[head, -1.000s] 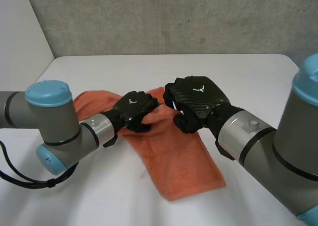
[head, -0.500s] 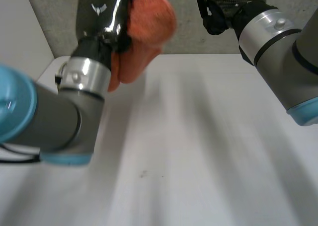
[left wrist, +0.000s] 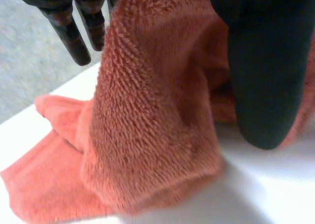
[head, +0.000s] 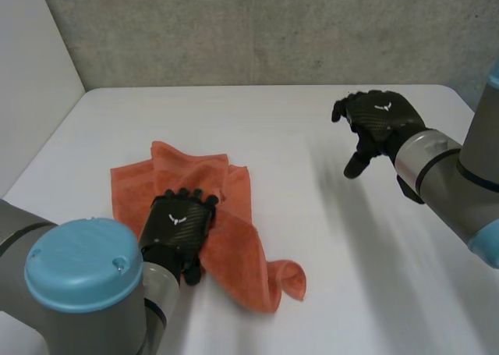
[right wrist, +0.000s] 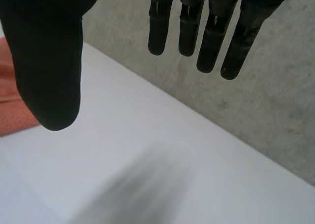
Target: Fold the laundry
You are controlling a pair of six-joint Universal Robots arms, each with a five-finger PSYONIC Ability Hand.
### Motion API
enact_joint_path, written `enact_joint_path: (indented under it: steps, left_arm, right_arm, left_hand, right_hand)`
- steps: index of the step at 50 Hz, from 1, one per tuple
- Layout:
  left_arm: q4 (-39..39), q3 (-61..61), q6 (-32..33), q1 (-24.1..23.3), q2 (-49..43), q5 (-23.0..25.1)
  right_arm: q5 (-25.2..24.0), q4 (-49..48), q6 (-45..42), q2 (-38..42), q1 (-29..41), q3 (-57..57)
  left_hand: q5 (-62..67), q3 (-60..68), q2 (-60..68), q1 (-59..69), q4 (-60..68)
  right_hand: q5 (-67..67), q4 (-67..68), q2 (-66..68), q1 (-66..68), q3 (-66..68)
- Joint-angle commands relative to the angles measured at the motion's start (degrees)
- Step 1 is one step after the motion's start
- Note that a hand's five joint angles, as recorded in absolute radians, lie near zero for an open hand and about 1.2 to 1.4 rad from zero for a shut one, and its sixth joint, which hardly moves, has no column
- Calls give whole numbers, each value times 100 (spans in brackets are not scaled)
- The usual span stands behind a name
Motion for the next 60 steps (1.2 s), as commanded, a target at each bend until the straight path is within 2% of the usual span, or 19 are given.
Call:
enact_joint_path:
  steps: [1,7,10,11,12,14,15,17,18,20,24,31,33,38,45,50,55,59,60]
  left_arm:
    - [-469,173,42,57,903,41]
    - [-672,332,68,189,1547,129]
    - [-944,428,68,461,1837,463]
    - [-1101,480,68,644,1959,715]
    - [-1103,481,68,646,1960,718]
    - [-1383,638,68,1030,2030,1347]
    - [-1384,639,68,1033,2030,1351]
    - [-1576,779,68,1487,2013,1989]
    - [-1577,780,68,1490,2013,1992]
    - [-1656,920,68,1892,1751,2552]
    - [-1682,1174,86,2051,1111,2861]
    - [-2078,1755,446,2140,62,2924]
    - [-2332,1860,831,2210,-349,2976]
    - [-2412,1887,1306,2245,-763,2994]
    - [-2342,2019,1492,2237,-1169,2994]
    - [-2272,2072,1501,2219,-1318,3003]
    - [-2122,2089,1509,2184,-1415,3073]
    - [-1781,2151,1509,2184,-1459,3065]
    - [-1632,2177,1509,2184,-1450,3047]
  right_arm:
    - [-1,52,6,-68,2,462]
    - [-27,61,33,-341,2,929]
    - [-115,61,235,-578,11,1254]
    - [-202,61,392,-657,11,1394]
    - [-307,61,593,-710,20,1508]
    - [-439,61,813,-754,20,1631]
    - [-571,61,1050,-815,29,1754]
    - [-702,61,1305,-859,29,1869]
    - [-704,61,1307,-860,29,1870]
    - [-922,61,1753,-877,29,2053]
    - [-1090,61,1984,-877,108,2239]
    - [-1134,-149,1923,-746,537,2502]
    - [-1117,-246,1862,-641,625,2511]
    - [-1091,-545,1668,-359,723,2520]
    - [-1099,-774,1281,-42,820,2503]
    - [-1099,-1126,1044,151,890,2485]
    - [-1003,-1459,868,458,986,2389]
    - [-915,-1556,771,634,1031,2274]
    - [-854,-1582,702,748,1065,2187]
  left_hand:
    - [-259,-124,-117,-182,-122]
    - [-259,-124,-117,-182,-122]
    - [-237,-102,-96,-161,-100]
    - [-204,-69,-63,-128,-67]
    - [-204,-69,-62,-127,-66]
    - [-137,-2,4,-61,0]
    - [-136,-1,5,-60,1]
    - [-36,99,106,41,101]
    - [-35,99,106,41,102]
    - [48,183,189,124,185]
    - [166,301,307,242,303]
    - [503,638,644,579,640]
    - [503,638,644,579,640]
    - [503,638,644,579,640]
    - [553,688,695,630,690]
    - [1176,1311,1317,1252,1313]
    - [2488,2623,2629,2564,2625]
    - [4483,4618,4624,4559,4620]
    - [5156,5290,5297,5232,5293]
  right_hand:
    - [20,35,-24,238,-14]
    - [-81,-66,-125,137,-115]
    - [-400,-386,-444,-182,-434]
    - [-717,-702,-761,-499,-751]
    - [-1086,-1072,-1130,-868,-1120]
    - [-1273,-1259,-1317,-1055,-1307]
    - [-1342,-1327,-1386,-1124,-1376]
    - [-1342,-1328,-1387,-1124,-1376]
    - [-1342,-1328,-1387,-1124,-1376]
    - [-1359,-1345,-1403,-1141,-1393]
    - [-1410,-1395,-1454,-1191,-1444]
    - [-1452,-1437,-1496,-1233,-1486]
    - [-1452,-1437,-1496,-1233,-1486]
    - [-1452,-1437,-1496,-1233,-1486]
    - [-1342,-1328,-1387,-1124,-1376]
    - [-552,-537,-596,-334,-586]
    - [1160,1174,1115,1378,1126]
    - [2510,2524,2465,2728,2476]
    - [3625,3640,3581,3844,3591]
